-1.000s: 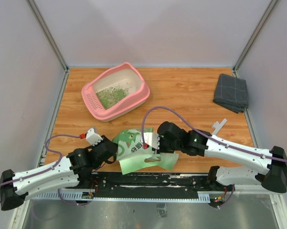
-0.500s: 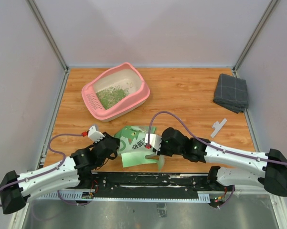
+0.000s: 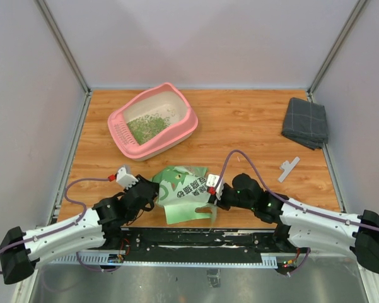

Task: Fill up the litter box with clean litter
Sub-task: 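Scoop the cat litter from the cat litter bag.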

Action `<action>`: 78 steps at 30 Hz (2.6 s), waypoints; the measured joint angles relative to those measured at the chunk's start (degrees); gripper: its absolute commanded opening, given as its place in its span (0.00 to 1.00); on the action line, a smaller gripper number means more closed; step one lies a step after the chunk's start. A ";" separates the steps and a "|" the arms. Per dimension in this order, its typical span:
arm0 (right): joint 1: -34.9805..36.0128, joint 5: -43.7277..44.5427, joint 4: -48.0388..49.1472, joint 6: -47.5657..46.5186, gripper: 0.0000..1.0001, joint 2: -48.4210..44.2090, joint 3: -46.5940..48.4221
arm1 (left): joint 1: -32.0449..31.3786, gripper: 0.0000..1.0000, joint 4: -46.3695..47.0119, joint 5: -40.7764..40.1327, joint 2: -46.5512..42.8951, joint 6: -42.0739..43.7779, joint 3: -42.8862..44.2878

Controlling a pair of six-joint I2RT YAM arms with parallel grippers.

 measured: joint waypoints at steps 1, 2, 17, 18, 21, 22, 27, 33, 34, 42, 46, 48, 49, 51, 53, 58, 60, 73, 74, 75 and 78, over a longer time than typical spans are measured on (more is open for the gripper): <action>-0.37 -0.63 0.63 0.48 0.01 -0.66 -0.59 | 0.00 0.33 -0.07 0.31 -0.28 -0.11 -0.04; -0.72 -1.31 1.16 1.01 0.01 -1.42 -1.22 | -0.02 0.33 -0.20 0.57 -0.57 -0.17 -0.09; -3.58 -5.90 1.97 5.11 0.01 -12.81 -3.93 | -0.50 0.40 -3.45 3.41 -3.85 -2.01 -0.13; -3.58 -5.90 1.53 5.22 0.01 -13.31 -3.93 | -0.50 0.41 -3.63 3.41 -3.85 -2.05 -0.13; -3.58 -5.92 0.31 5.38 0.01 -15.06 -3.93 | -0.57 0.43 -4.66 3.37 -3.82 -2.05 0.13; -3.58 -5.95 -0.20 5.46 0.01 -15.74 -3.93 | -0.61 0.44 -5.14 3.37 -3.80 -2.05 0.37; -3.61 -6.05 -2.99 6.10 0.01 -21.29 -3.93 | -0.87 0.47 -8.74 3.13 -3.72 -0.72 3.32; -3.61 -5.99 -7.61 6.34 0.01 -25.88 -3.50 | -0.90 0.51 -12.70 1.07 -4.13 3.67 11.30; -3.61 -5.95 -8.35 6.40 0.01 -26.43 -3.39 | -0.90 0.51 -13.16 0.79 -4.26 4.52 12.46; -3.61 -5.01 -13.62 6.97 0.01 -33.31 -2.91 | -0.94 0.52 -15.58 -1.22 -4.63 13.33 21.03; -3.61 -3.91 -16.35 7.15 0.01 -37.00 -1.18 | -1.05 0.52 -16.20 -1.18 -4.63 18.95 24.57; -3.61 -3.23 -17.84 7.26 0.01 -38.66 -0.20 | -1.09 0.52 -15.80 -0.50 -4.63 22.64 26.05; -3.61 -2.93 -18.84 7.37 0.01 -39.54 0.46 | -1.09 0.52 -15.30 0.28 -4.63 24.87 26.80; -3.61 -2.34 -20.35 7.63 0.01 -40.59 1.55 | -1.14 0.52 -13.75 2.80 -4.70 29.75 27.93; -3.61 -1.77 -22.16 8.04 0.01 -41.24 2.67 | -1.14 0.50 -11.61 6.73 -4.85 35.19 28.72; -3.61 -1.09 -24.59 9.57 0.01 -42.69 3.28 | -1.16 0.45 -7.85 21.05 -2.84 47.87 32.35; -3.61 -0.76 -25.20 10.12 0.01 -43.32 3.26 | -1.16 0.45 -7.13 24.98 -0.85 50.99 34.07; -3.61 0.39 -23.67 11.23 0.01 -41.03 2.29 | -1.49 0.50 4.44 49.42 13.79 63.76 33.40; -3.61 0.39 -23.34 11.04 0.01 -40.98 2.29 | -1.75 0.51 6.08 51.01 14.84 63.95 33.40; -3.61 0.33 -22.99 10.78 0.01 -40.98 2.29 | -2.25 0.52 7.76 52.61 15.89 64.37 33.40; -3.61 0.07 -22.97 9.81 0.01 -41.20 2.29 | -4.37 0.53 11.41 55.87 19.21 66.18 33.83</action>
